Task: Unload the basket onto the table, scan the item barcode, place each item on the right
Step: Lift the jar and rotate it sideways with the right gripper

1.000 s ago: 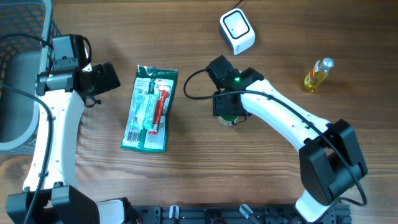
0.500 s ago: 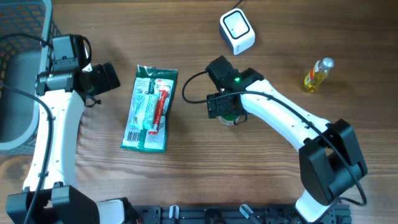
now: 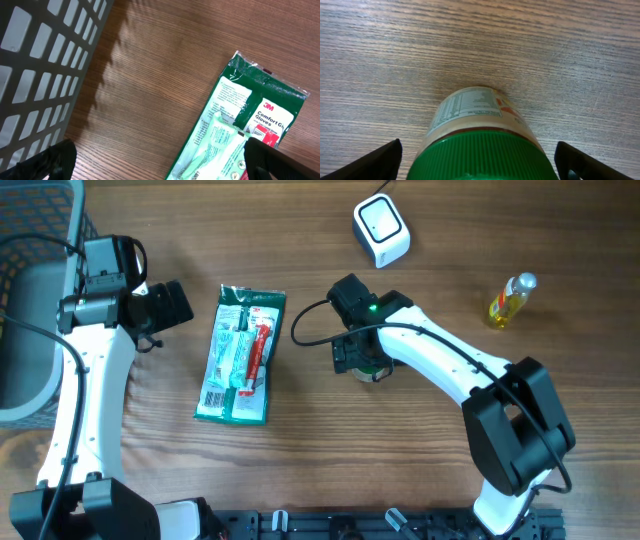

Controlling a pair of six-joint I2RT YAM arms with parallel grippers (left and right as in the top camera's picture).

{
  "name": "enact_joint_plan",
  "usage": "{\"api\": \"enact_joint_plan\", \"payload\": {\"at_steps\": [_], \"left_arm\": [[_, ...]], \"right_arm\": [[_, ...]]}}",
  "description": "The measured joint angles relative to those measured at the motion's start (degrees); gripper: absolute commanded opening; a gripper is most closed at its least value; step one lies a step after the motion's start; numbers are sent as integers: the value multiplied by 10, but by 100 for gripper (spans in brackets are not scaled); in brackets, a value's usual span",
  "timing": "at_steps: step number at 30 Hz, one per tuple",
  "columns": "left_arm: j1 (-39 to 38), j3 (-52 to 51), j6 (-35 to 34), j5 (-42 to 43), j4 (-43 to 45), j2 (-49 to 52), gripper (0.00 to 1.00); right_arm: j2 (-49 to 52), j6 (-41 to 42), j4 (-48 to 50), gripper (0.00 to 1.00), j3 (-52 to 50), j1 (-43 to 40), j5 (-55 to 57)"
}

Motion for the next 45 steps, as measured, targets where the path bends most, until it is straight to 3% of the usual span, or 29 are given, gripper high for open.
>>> {"api": "enact_joint_plan", "payload": {"at_steps": [27,33,45], "left_arm": [[0,0,0,0,0,0,100],[0,0,0,0,0,0,100],[0,0,0,0,0,0,100]], "right_arm": [[1,6,27,88,-25,0,0],[1,11,46,80,-44,0,0],[1,13,54,84,-44,0,0]]}}
